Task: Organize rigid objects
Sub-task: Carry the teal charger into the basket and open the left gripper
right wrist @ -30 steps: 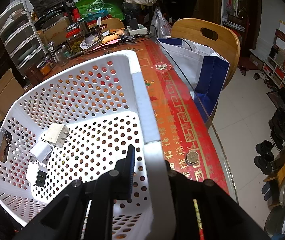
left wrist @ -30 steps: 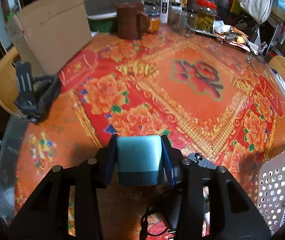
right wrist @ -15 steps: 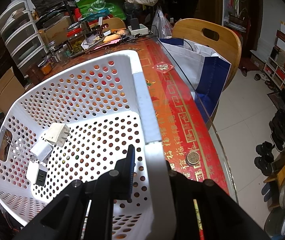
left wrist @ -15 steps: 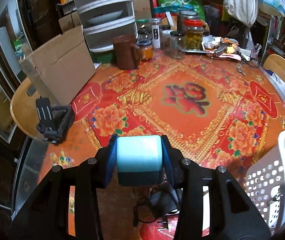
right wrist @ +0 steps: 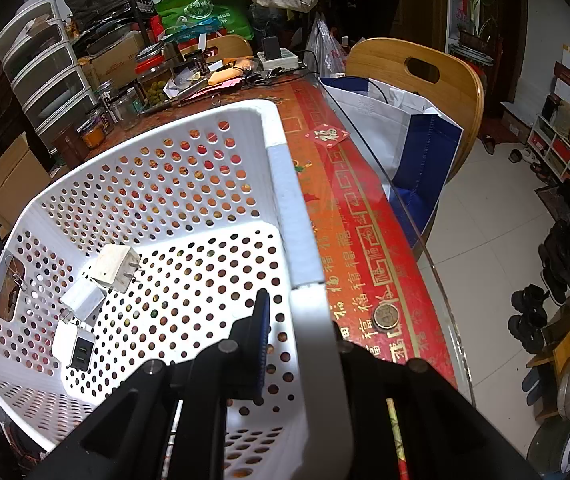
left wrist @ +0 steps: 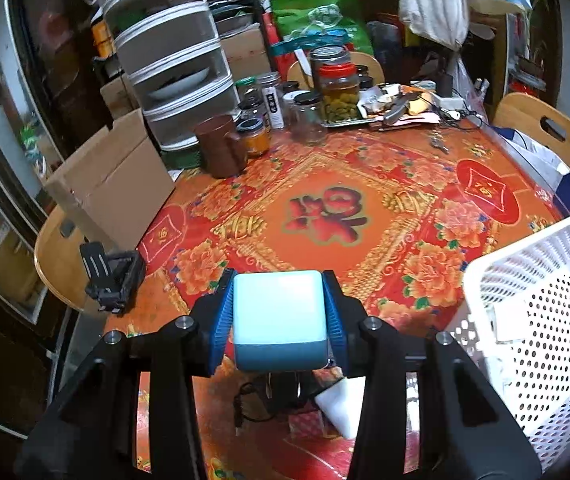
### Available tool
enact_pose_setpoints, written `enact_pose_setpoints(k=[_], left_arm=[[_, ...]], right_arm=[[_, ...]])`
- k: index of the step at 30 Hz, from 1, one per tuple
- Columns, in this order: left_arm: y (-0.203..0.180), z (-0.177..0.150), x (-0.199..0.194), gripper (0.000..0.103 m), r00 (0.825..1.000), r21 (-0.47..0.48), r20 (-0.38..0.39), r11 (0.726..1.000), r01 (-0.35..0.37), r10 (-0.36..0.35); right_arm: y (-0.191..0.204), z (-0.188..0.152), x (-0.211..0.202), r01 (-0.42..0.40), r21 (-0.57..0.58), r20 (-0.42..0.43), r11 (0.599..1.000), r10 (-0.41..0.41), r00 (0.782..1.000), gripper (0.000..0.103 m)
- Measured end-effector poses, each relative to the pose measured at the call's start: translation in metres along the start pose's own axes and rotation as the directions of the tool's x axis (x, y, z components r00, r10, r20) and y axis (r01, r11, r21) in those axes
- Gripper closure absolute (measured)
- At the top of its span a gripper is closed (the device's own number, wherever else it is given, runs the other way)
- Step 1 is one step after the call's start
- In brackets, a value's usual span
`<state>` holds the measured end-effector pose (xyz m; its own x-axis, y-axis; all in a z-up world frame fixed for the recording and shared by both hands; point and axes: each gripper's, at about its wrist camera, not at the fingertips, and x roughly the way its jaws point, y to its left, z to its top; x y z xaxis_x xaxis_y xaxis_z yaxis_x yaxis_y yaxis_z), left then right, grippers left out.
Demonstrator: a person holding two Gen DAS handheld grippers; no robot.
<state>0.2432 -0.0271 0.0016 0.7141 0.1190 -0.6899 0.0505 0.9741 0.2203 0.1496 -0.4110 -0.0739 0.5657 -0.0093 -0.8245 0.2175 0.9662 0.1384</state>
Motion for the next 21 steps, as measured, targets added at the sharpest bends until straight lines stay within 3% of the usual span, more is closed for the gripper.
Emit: enact_pose_setpoints(k=[15,19,21], left_arm=[[-0.090,0.004,-0.055,0.064,0.997,0.172,0.074,0.985,0.019,-0.032],[-0.129,0.000,-0.060,0.064,0.996,0.255,0.029,0.964,0.074,-0.084],[-0.160,-0.006,-0.059,0.064,0.988,0.327,-0.047,0.932,0.154,-0.147]], right_arm=[[0.000,0.000,0.000,-0.001,-0.001,0.001,1.000,0.001,1.000,0.089],[0.000,0.000,0.000,0.000,0.000,0.001,1.000,0.000,1.000,0.089],[0.000,-0.001,0.000,0.000,0.000,0.000,1.000,0.000,1.000,0.089]])
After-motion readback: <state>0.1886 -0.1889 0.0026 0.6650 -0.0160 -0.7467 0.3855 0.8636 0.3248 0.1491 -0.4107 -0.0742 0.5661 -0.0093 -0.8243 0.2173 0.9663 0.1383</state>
